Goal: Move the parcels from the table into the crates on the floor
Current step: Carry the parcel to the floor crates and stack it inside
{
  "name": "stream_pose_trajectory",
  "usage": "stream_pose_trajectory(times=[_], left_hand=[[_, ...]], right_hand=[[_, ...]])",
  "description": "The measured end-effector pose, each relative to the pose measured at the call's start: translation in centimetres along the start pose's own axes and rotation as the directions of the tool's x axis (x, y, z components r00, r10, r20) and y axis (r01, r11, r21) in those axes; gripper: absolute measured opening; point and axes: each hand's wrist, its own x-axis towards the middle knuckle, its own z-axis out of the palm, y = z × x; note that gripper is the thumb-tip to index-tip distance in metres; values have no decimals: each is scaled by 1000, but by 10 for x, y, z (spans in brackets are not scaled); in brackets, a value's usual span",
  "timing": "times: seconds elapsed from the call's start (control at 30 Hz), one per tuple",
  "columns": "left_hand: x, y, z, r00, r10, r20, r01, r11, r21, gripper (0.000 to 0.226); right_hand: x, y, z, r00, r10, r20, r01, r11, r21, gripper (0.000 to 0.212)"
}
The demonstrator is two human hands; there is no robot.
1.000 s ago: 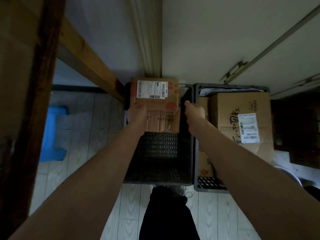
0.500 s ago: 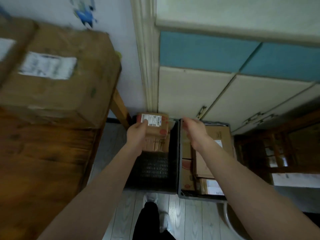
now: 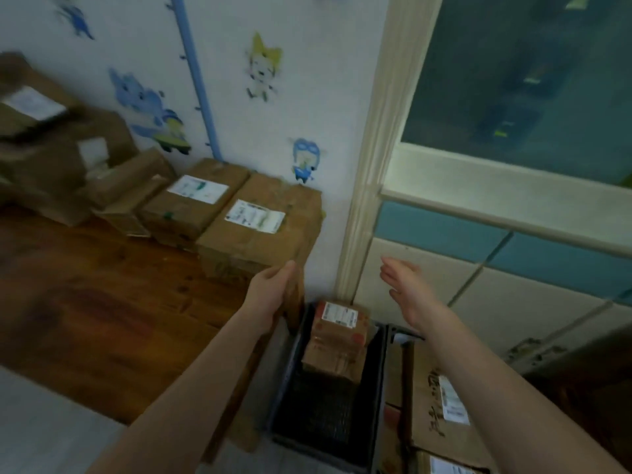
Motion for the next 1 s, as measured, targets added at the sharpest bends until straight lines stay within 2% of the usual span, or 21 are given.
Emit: stream_pose_trajectory(times=[0.07, 0.13, 0.23, 0.3, 0.5, 0.7, 1.0], left_hand=[[-7, 14, -24, 999, 29, -32, -29, 1000, 1, 27], [-8, 30, -58, 997, 57, -51, -56, 998, 22, 19], [-4, 49, -109, 996, 65, -61, -62, 997, 48, 45], [-1, 59, -138, 997, 56, -59, -53, 997, 62, 53], [20, 86, -199, 994, 95, -53, -88, 990, 113, 44], [55, 84, -218, 996, 68, -60, -57, 985, 162, 47], [94, 86, -193, 996, -26, -83, 39, 987, 153, 38]], right_hand=[[-6, -17, 20, 999, -39, 17, 39, 999, 11, 41], [-8, -29, 49, 997, -68, 39, 67, 997, 30, 42], [-14, -39, 90, 995, -88, 49, 84, 994, 67, 49], [-16, -42, 117, 994, -91, 53, 87, 993, 83, 53], [-17, -37, 182, 995, -88, 44, 84, 992, 93, 52], [1, -22, 200, 998, -40, -57, 44, 997, 70, 52], [57, -14, 195, 983, 22, -183, -13, 999, 53, 60]])
